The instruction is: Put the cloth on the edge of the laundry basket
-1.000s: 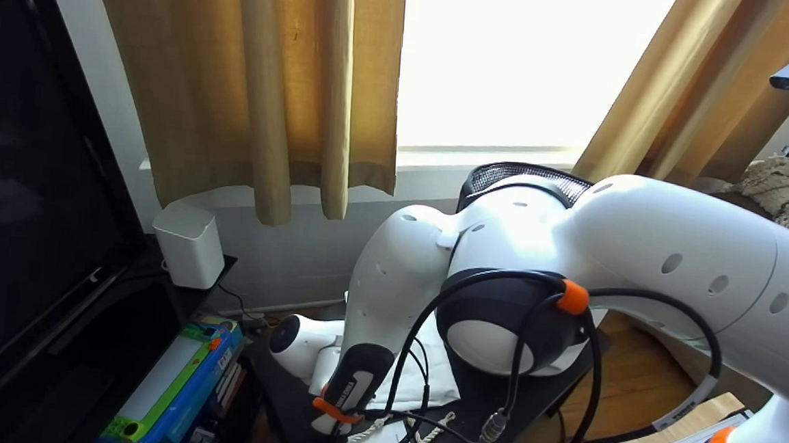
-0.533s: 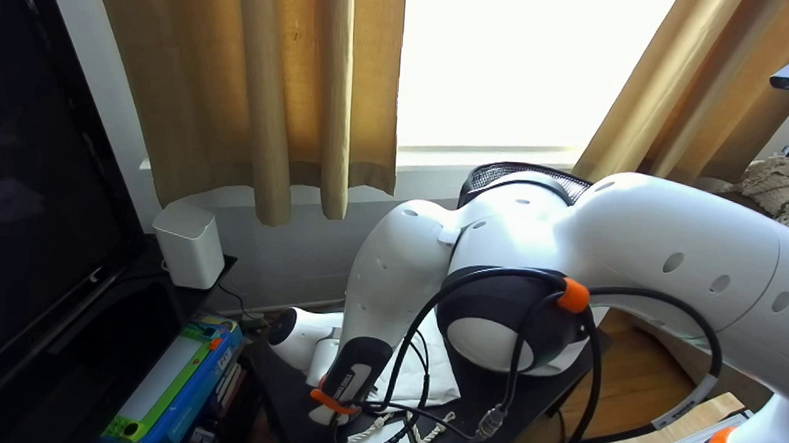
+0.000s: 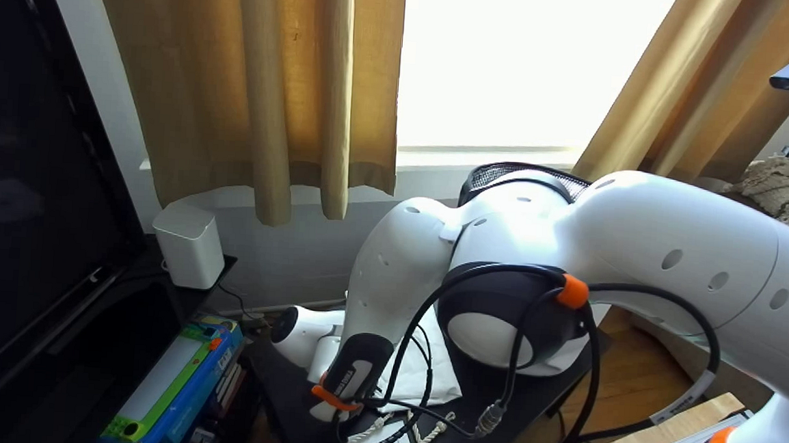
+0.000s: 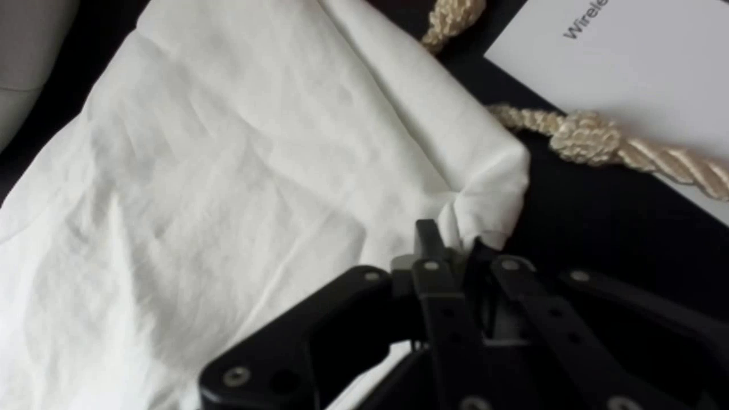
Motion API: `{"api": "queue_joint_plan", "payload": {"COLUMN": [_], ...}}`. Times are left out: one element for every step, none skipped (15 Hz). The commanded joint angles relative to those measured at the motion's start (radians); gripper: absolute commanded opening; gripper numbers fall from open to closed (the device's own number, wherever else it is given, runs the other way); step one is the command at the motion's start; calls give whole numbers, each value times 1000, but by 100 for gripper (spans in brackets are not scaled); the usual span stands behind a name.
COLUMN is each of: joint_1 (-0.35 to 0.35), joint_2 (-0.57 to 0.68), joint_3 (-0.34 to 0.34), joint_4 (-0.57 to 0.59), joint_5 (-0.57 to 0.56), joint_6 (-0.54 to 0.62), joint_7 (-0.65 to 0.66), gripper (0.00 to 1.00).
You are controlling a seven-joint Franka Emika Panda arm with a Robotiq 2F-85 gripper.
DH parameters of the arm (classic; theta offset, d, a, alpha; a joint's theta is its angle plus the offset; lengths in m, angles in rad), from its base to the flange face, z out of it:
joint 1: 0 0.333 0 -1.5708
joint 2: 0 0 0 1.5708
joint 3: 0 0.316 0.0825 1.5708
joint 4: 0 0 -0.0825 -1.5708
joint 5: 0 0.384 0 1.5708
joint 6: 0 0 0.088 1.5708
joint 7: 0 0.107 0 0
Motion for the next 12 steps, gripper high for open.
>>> {"api": "queue_joint_plan", "payload": {"joint_1": [-15,-18,-14,-9,-6,-8,-1,5,14,29,46,57], "joint_2": [30,21,-9,-42,-91,-146,-184,-226,-267,-304,-341,-379], "joint_3": [21,24,19,12,6,8,3,-4,-17,-35,-61,-79], "joint_4": [35,28,0,-32,-79,-130,-161,-195,-224,-250,-274,-303], "joint_5": [11,15,11,2,-6,-10,-19,-31,-47,-75,-107,-147], "joint_6": [-38,-47,-52,-46,-41,-53,-67,-84,-108,-136,-175,-192], "joint_7": [-39,-40,-34,-29,-29,-44,-45,-47,-38,-27,1,16], "gripper": [0,0,1,1,1,1,1,1,1,1,1,1]}}
